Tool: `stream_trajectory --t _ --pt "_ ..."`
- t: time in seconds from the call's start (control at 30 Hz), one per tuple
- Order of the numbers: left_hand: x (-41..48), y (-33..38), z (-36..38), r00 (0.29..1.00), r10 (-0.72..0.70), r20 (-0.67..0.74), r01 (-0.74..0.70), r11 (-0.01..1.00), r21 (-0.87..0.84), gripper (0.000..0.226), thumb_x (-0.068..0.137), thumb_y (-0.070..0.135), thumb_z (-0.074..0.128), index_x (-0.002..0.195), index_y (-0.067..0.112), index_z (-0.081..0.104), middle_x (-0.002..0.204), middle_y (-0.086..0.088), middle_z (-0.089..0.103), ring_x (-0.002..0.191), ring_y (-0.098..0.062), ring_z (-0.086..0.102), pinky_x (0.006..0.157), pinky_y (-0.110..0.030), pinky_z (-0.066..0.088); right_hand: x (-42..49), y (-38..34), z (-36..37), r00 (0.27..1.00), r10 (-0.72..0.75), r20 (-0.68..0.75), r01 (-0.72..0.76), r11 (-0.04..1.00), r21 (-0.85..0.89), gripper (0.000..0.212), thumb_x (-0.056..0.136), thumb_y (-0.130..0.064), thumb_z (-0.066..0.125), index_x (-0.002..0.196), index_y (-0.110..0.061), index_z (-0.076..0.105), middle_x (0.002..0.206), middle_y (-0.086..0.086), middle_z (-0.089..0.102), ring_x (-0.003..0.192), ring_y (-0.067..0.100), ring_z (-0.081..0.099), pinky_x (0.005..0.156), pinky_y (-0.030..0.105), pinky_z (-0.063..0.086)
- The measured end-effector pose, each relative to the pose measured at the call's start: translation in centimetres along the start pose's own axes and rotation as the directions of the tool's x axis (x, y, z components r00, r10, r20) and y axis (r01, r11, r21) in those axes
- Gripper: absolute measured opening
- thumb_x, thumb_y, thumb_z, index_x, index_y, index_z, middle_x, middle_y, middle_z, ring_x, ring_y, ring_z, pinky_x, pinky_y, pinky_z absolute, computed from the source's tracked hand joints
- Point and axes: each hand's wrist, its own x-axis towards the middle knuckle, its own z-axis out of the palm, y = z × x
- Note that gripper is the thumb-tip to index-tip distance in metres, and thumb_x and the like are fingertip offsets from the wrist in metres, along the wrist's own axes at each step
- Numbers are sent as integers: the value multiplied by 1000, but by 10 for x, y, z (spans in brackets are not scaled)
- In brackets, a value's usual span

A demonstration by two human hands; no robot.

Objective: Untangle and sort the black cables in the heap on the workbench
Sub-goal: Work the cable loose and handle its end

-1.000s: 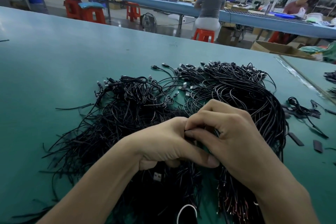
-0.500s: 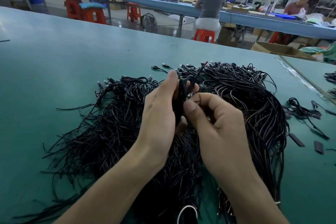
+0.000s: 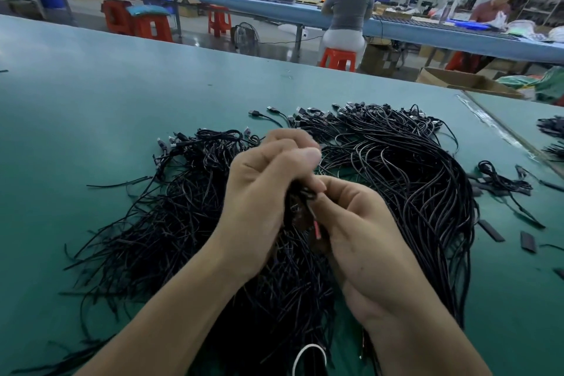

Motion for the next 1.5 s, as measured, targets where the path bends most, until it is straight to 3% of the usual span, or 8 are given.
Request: stream_trajectory --t 0.23,0.33,0.53,0.9,1.0,1.27,1.4,1.5 --pt "4 -12 -8 990 81 115 -111 952 287 38 81 30 70 117 29 58 124 13 63 115 -4 58 97 -27 45 5 -6 -21 987 -127 -98 111 982 -150 20 85 -19 61 71 -15 75 63 -4 65 55 0 54 49 10 44" --pt "4 -14 -13 993 55 102 -91 916 390 44 77 38 75 117 43 56 125 18 60 121 -6 55 98 -32 45 6 -11 -27 990 -128 -57 117 978 -171 20 88 -17 61 72 -16 73 64 -3 66 56 1 57 51 11 46" --pt "8 -12 -22 987 -131 94 77 896 438 54 67 35 81 116 34 59 100 16 64 81 -1 58 72 -24 52 9 -7 -39 985 -151 -88 114 934 -339 16 87 -22 66 73 -22 74 66 -9 62 64 3 53 63 16 47" --pt "4 -12 -18 986 161 40 -150 764 628 21 79 10 80 79 22 64 70 5 67 55 -12 60 48 -25 50 12 -1 -32 982 -187 -33 159 906 -391 21 93 -16 63 74 -18 72 61 -13 60 58 -1 50 58 14 44" --pt "6 -11 -20 996 85 40 -93 821 563 24 77 2 78 82 23 66 73 8 71 61 -5 64 55 -20 52 12 4 -31 987 -154 -50 121 907 -402 18 94 -14 63 78 -14 72 68 -6 63 67 11 55 69 36 54" --pt "7 -7 -17 983 -166 78 161 985 62 25 94 18 44 99 21 68 92 -13 77 96 -22 72 86 -29 54 15 6 -36 972 -219 -84 146 846 -512 16 93 -8 65 80 -14 73 62 -13 65 57 -7 54 58 8 43" --pt "6 -12 -16 995 -89 51 78 979 186 15 95 29 56 86 32 68 74 -11 75 92 -22 73 99 -42 48 15 8 -35 968 -222 -119 133 850 -510 17 93 -10 66 79 -15 72 66 -10 68 62 -4 58 60 11 46" --pt "4 -19 -18 1000 -4 25 -5 930 368 21 78 31 78 91 33 61 91 4 75 87 -10 68 82 -29 53 14 5 -38 953 -255 -165 148 863 -483 19 93 -11 66 77 -16 73 63 -10 68 60 -3 59 60 12 48"
